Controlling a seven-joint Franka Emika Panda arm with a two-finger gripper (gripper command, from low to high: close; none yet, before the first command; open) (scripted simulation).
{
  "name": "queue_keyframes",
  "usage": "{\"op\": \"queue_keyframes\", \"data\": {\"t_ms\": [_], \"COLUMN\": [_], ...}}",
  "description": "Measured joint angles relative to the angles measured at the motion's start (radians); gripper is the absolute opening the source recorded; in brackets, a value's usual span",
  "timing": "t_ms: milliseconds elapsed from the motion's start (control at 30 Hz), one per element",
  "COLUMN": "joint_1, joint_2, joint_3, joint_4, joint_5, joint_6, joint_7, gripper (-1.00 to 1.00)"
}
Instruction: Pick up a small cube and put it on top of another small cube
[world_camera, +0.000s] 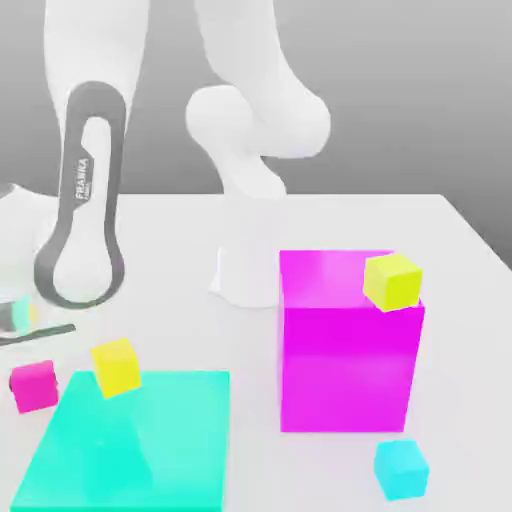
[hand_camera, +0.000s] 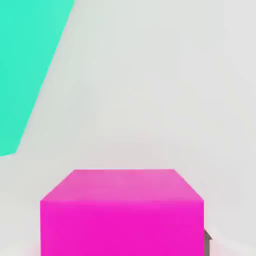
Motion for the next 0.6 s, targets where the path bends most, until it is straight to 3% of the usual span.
{"op": "queue_keyframes", "data": {"t_ms": [100, 167, 367, 600], "joint_1": [0.057, 0.105, 0.324, 0.451], "joint_2": [-0.107, -0.174, -0.356, -0.555], "joint_3": [-0.083, -0.081, 0.026, 0.196], "joint_4": [-0.027, -0.031, -0.018, 0.001], "joint_5": [-0.131, -0.189, -0.283, -0.332], "joint_6": [-0.071, -0.126, -0.302, -0.512], "joint_7": [0.098, 0.192, 0.497, 0.820], "gripper": [-1.00, -1.00, -1.00, -1.00]}}
